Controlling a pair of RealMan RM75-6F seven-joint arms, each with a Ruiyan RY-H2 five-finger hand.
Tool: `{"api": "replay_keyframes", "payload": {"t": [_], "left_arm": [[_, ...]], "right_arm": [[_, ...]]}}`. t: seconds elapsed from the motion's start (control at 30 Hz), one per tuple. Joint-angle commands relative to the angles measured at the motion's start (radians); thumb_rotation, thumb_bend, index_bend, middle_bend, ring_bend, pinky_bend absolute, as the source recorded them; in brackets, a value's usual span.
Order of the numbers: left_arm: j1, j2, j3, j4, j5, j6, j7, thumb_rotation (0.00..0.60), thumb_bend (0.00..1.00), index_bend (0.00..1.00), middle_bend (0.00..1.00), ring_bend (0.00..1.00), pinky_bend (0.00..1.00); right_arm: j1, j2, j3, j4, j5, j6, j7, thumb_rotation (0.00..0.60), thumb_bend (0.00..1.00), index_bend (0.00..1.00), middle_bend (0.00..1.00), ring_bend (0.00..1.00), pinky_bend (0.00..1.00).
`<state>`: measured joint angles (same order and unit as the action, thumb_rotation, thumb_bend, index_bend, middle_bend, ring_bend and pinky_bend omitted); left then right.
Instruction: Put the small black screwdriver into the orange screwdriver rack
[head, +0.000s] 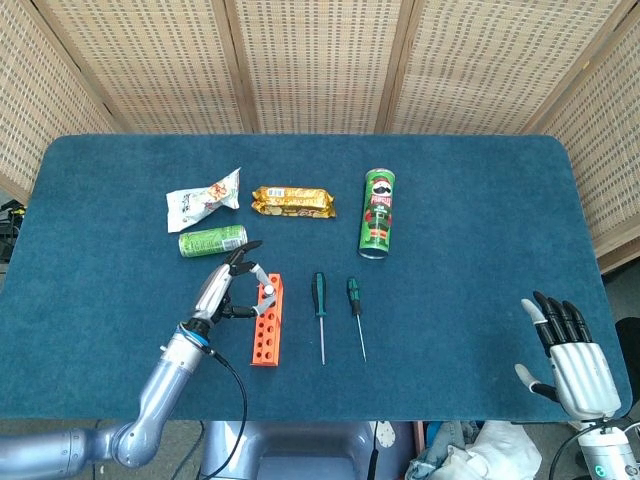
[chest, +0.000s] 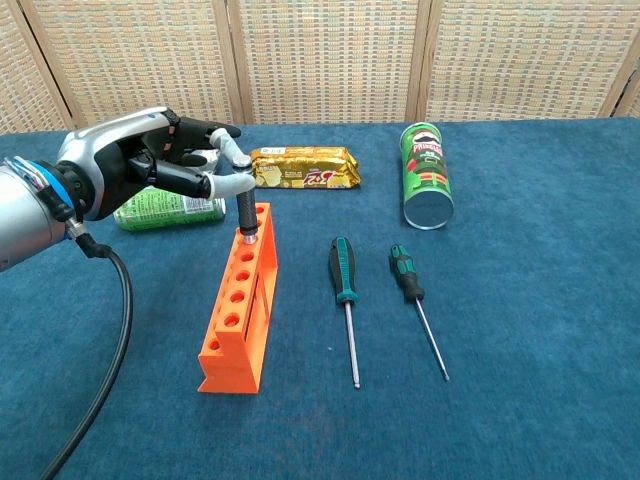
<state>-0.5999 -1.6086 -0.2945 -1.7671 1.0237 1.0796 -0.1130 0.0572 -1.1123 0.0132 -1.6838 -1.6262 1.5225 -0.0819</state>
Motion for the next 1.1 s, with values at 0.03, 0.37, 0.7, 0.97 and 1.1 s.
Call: {"api": "replay_keyframes", "payload": {"t": [0.03,0.37,0.7,0.97,1.1], "left_arm": [[-0.002,0.000,0.002,0.002,0.001,-0.005,0.003,0.600,0.40,0.72,0.10,0.00,0.00],[-0.003,-0.006,0.001,0.008,0.018,0.002,0.008,0.600,0.40,0.72,0.10,0.00,0.00],[-0.007,-0.013,0.013,0.028,0.023,0.002,0.029,0.600,0.40,0.72,0.10,0.00,0.00],[-0.004,-0.018,0.019,0.036,0.016,-0.008,0.021,0.600,0.40,0.70,0.10,0.00,0.00],[0.000,-0.006,0.023,0.025,0.021,-0.022,0.004,0.600,0.34,0.51,0.06,0.00,0.00]], "right_arm": [[0.001,-0.001,0.000,0.000,0.000,-0.001,-0.002,0.600,0.22,0.00,0.00,0.00,0.00],[0.000,-0.001,-0.001,0.000,0.000,-0.001,-0.002,0.600,0.22,0.00,0.00,0.00,0.00],[0.000,0.000,0.000,0.000,0.000,0.001,0.000,0.600,0.22,0.00,0.00,0.00,0.00],[0.000,-0.001,-0.001,0.000,-0.001,0.000,-0.003,0.600,0.22,0.00,0.00,0.00,0.00],[-0.001,0.000,0.000,-0.001,-0.001,0.002,-0.001,0.600,0.22,0.00,0.00,0.00,0.00]]}}
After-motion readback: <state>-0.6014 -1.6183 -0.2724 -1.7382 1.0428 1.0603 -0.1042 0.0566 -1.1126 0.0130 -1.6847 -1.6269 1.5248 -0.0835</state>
